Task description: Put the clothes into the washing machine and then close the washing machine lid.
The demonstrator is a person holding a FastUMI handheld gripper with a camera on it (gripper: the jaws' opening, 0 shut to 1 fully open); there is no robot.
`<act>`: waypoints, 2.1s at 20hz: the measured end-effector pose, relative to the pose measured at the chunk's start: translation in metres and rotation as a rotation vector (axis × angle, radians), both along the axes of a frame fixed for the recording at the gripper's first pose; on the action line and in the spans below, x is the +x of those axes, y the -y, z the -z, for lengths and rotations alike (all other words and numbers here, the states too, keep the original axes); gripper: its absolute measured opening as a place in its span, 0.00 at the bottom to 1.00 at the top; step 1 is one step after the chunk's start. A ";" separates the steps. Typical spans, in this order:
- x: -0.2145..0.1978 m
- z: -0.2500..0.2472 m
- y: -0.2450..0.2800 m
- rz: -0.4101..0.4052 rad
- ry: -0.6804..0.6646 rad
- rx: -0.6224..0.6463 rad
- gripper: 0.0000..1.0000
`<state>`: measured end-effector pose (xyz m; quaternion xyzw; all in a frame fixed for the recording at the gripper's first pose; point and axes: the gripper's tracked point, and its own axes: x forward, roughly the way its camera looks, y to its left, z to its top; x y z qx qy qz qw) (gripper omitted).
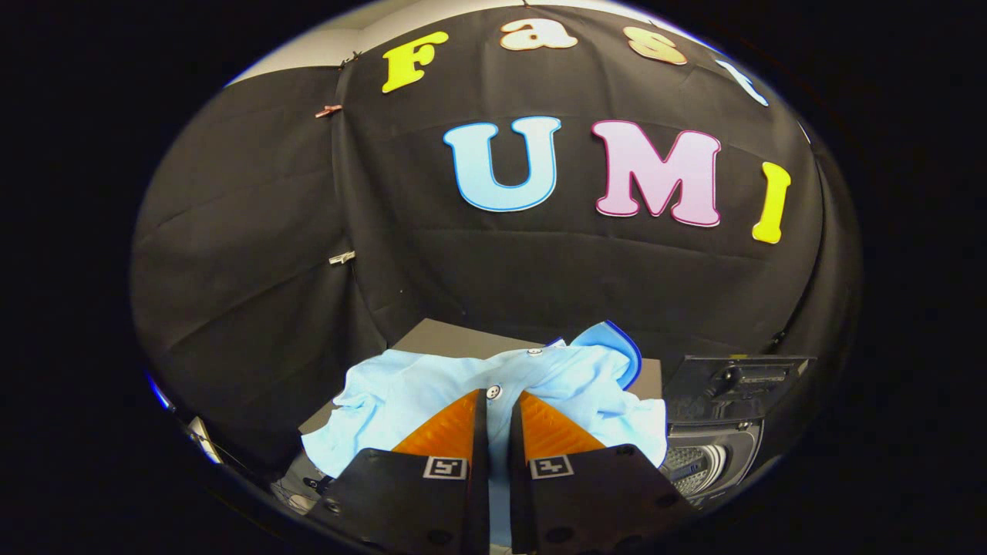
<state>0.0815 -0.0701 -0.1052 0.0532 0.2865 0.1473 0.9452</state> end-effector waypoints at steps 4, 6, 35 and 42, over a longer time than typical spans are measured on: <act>0.002 -0.003 0.056 0.022 0.004 0.006 0.15; 0.002 -0.004 0.085 0.037 -0.004 0.020 0.15; -0.007 0.050 0.328 0.059 -0.112 0.110 0.15; -0.004 0.105 0.334 0.038 -0.190 0.071 0.15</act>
